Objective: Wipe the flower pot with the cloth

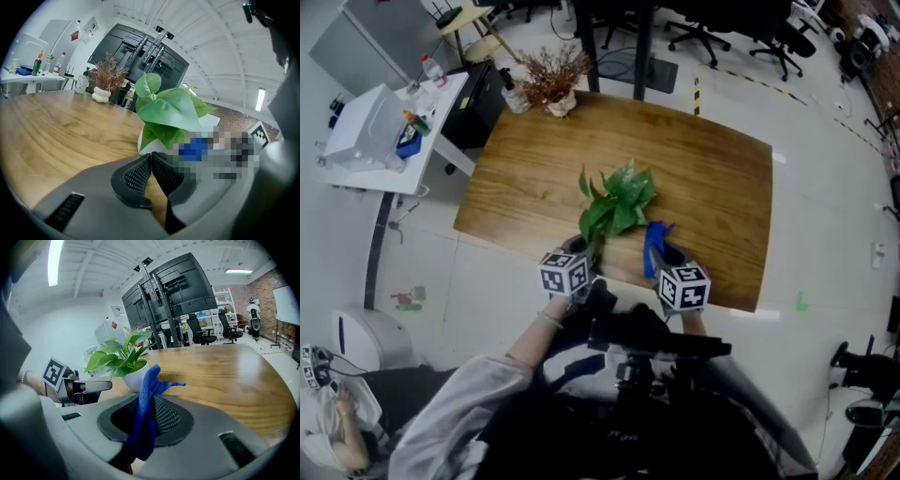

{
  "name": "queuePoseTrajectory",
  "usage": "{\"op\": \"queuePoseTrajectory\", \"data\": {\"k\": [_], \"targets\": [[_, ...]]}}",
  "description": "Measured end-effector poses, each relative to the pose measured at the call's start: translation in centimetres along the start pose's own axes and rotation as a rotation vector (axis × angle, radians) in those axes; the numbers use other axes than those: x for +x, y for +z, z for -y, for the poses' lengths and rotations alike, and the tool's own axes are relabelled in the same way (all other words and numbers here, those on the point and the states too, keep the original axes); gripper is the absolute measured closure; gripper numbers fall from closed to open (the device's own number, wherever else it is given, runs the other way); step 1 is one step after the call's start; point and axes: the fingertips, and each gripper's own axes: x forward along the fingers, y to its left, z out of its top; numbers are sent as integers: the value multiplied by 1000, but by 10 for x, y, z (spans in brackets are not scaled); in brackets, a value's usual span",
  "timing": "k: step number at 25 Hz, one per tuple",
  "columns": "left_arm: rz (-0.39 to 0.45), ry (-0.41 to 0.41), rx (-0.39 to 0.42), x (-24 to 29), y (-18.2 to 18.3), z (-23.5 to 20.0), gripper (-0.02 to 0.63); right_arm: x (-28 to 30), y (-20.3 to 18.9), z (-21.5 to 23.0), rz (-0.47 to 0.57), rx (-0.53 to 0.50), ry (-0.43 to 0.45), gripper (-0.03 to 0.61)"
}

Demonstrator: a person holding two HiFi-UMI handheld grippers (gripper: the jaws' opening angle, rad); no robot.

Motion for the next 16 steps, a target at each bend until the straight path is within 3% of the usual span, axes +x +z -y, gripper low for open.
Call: {"op": "queuePoseTrajectory", "data": {"k": [16], "targets": [[3,8,-2,-8,-2,-3,609,-3,-5,-9,-4,-22,10,492]]}}
